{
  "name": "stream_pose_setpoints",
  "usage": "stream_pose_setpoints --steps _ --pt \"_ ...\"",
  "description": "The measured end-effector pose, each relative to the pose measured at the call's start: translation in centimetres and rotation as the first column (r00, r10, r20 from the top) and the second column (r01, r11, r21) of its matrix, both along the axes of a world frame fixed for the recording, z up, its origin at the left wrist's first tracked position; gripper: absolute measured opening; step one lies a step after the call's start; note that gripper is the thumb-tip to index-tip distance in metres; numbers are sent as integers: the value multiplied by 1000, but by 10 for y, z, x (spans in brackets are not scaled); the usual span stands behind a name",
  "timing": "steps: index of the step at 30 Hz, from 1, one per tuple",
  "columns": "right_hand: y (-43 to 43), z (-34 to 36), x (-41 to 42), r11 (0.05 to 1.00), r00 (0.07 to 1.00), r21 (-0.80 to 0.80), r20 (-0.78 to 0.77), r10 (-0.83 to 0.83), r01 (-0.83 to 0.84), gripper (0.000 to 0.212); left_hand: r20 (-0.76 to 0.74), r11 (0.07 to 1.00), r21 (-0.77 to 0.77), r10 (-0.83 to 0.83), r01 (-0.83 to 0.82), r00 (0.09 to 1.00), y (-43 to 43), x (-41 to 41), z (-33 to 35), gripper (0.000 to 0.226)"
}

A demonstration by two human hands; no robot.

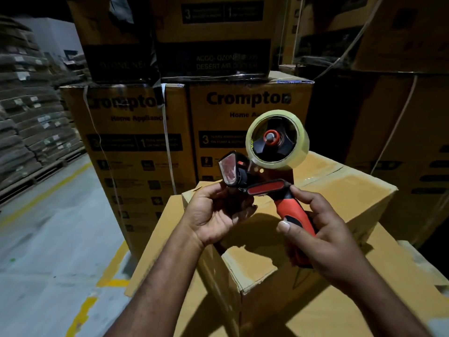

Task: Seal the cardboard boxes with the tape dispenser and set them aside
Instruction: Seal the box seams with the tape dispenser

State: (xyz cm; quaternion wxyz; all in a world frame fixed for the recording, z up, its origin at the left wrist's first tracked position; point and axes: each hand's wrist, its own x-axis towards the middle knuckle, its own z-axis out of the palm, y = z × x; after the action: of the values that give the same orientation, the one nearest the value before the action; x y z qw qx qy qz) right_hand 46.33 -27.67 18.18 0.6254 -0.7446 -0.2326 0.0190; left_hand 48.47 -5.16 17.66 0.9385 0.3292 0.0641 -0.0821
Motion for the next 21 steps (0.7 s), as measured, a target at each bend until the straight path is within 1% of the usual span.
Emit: stream_pose_setpoints --steps 3,6,8,11,14,16,18,19,21 --pt "-2 4 2 998 998 66 -56 27 -23 60 37 999 -37 -14 15 999 0 2 -2 24" --pt "-2 7 4 988 989 147 -137 62 -42 66 54 998 -66 -17 21 998 -3 4 -6 24" --pt "-1 8 6 983 983 179 -164 78 -48 68 54 996 -91 -3 8 999 -7 5 -7 23" --pt "1 10 5 986 984 164 -173 49 -21 68 60 995 -94 42 -37 997 -16 9 -9 23" --pt "1 11 4 989 983 150 -181 41 -13 68 59 995 -92 52 -46 997 -21 10 -10 27" --pt "0 13 4 986 979 162 -192 64 -33 76 45 995 -98 33 -29 998 -21 9 -11 28" --pt "-3 15 3 984 975 170 -205 91 -57 86 34 992 -123 -7 11 999 -20 9 -11 21" --pt "-4 15 3 982 973 174 -208 102 -66 87 32 989 -145 -23 28 999 -19 9 -11 19" --pt "-6 17 1 981 970 180 -215 116 -78 85 32 985 -169 -37 42 999 -15 9 -11 22"
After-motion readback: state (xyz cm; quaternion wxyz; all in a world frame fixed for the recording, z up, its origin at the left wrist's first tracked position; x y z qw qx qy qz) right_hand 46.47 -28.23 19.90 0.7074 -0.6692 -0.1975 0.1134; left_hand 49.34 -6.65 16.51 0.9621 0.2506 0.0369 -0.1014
